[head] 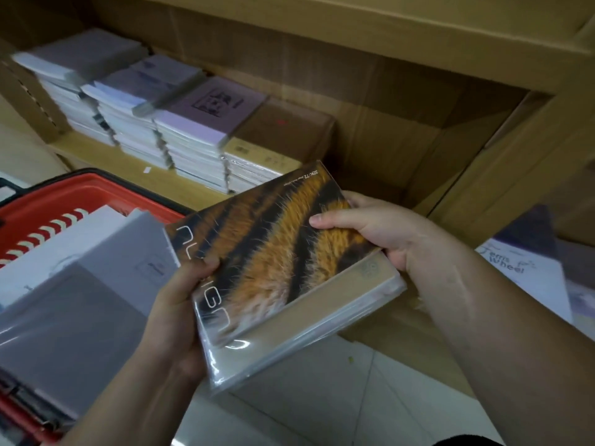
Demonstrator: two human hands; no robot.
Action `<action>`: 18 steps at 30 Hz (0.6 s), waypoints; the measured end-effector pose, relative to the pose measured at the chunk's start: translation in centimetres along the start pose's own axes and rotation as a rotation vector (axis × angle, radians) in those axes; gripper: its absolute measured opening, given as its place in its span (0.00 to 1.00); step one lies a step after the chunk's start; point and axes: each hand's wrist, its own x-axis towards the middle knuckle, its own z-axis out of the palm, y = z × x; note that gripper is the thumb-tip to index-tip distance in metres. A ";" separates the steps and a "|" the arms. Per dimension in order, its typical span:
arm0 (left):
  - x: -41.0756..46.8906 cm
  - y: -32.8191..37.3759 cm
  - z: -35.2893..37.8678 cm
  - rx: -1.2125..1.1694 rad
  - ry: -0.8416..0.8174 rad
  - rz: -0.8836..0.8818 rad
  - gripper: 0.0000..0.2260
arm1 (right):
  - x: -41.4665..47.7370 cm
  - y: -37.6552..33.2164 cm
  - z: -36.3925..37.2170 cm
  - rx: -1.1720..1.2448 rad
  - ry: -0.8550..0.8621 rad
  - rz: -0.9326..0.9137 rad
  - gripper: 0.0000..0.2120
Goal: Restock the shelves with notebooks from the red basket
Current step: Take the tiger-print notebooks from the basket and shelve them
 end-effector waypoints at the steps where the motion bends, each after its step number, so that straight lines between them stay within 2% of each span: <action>1: 0.4 -0.9 0.0 -0.011 -0.008 -0.026 0.12 | 0.0 0.5 -0.5 -0.014 0.013 0.013 0.30; 3: 1.1 -2.7 -0.3 -0.024 -0.019 -0.061 0.14 | 0.0 1.4 -1.1 -0.049 0.049 0.015 0.32; 8: 5.2 -5.2 -2.0 -0.004 0.012 -0.047 0.12 | 1.9 2.3 -0.3 -0.211 0.217 -0.075 0.29; 13: 7.4 -7.2 -1.9 -0.056 -0.028 -0.072 0.17 | 4.1 1.0 0.3 -0.443 0.279 -0.108 0.20; 14: 7.3 -7.5 -1.7 -0.077 -0.037 -0.077 0.18 | 4.3 0.6 0.1 -0.485 0.291 -0.115 0.22; 16: 7.4 -8.2 -1.4 -0.102 -0.022 -0.068 0.17 | 4.6 0.1 -0.1 -0.597 0.355 -0.123 0.34; 18: 8.1 -9.0 -0.9 -0.120 0.030 -0.028 0.22 | 4.7 0.8 -0.1 -0.788 0.524 -0.166 0.44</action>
